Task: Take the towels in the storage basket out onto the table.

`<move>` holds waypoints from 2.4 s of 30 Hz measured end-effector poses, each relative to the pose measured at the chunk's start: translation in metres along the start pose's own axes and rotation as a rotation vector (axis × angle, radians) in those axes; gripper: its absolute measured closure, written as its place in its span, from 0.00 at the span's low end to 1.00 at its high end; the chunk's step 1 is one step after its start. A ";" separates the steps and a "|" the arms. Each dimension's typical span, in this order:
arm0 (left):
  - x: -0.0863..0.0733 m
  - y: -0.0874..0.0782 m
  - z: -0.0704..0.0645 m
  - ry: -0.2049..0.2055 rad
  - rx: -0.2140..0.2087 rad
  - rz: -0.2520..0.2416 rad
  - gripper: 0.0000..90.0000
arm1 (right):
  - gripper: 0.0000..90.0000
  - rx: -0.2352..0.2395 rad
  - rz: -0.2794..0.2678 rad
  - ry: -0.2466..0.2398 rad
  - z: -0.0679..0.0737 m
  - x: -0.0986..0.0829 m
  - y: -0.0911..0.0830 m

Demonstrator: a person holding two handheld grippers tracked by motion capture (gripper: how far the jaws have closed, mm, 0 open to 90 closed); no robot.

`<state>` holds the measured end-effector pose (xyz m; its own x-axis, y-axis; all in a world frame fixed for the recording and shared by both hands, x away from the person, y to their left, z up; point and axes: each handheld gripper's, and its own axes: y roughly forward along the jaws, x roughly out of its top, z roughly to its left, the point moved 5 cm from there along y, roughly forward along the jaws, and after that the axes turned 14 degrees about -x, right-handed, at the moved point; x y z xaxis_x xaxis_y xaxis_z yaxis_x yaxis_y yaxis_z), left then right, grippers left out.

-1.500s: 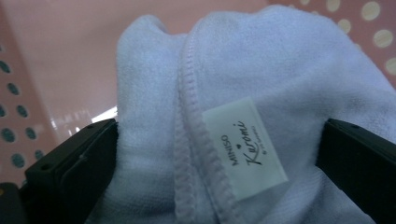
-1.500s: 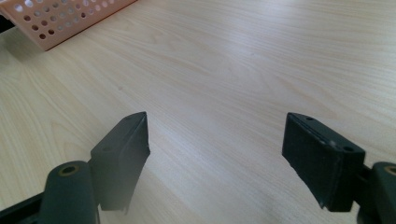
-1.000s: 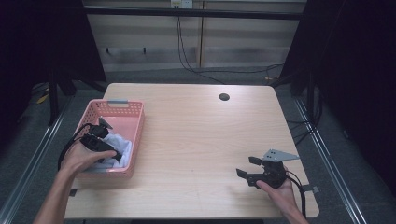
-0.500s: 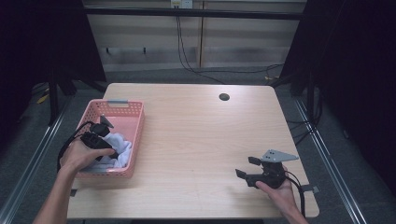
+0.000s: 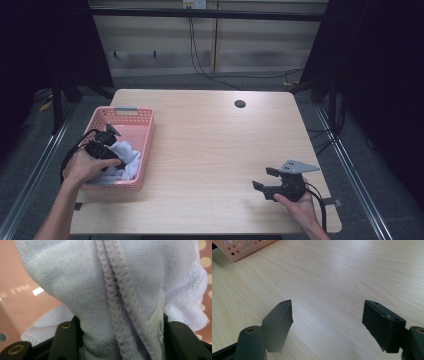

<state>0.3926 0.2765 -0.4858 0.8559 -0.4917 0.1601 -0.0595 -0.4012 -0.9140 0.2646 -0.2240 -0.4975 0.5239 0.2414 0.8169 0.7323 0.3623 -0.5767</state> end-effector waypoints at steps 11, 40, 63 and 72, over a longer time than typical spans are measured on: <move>-0.001 -0.009 -0.006 0.015 0.029 -0.012 0.55 | 0.27 0.001 0.000 0.004 0.000 0.000 -0.001; 0.000 -0.062 -0.015 0.009 0.054 -0.138 0.54 | 0.26 0.011 0.003 -0.004 0.002 -0.001 0.000; 0.002 -0.094 -0.026 0.039 0.037 -0.227 0.53 | 0.26 0.011 0.001 -0.004 0.002 -0.001 0.000; 0.004 -0.104 -0.038 0.056 0.035 -0.279 0.53 | 0.26 0.011 0.002 -0.001 0.001 -0.001 0.000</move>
<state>0.3826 0.2873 -0.3758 0.8068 -0.4087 0.4266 0.1926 -0.5007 -0.8440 0.2635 -0.2231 -0.4978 0.5248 0.2427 0.8159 0.7264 0.3719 -0.5779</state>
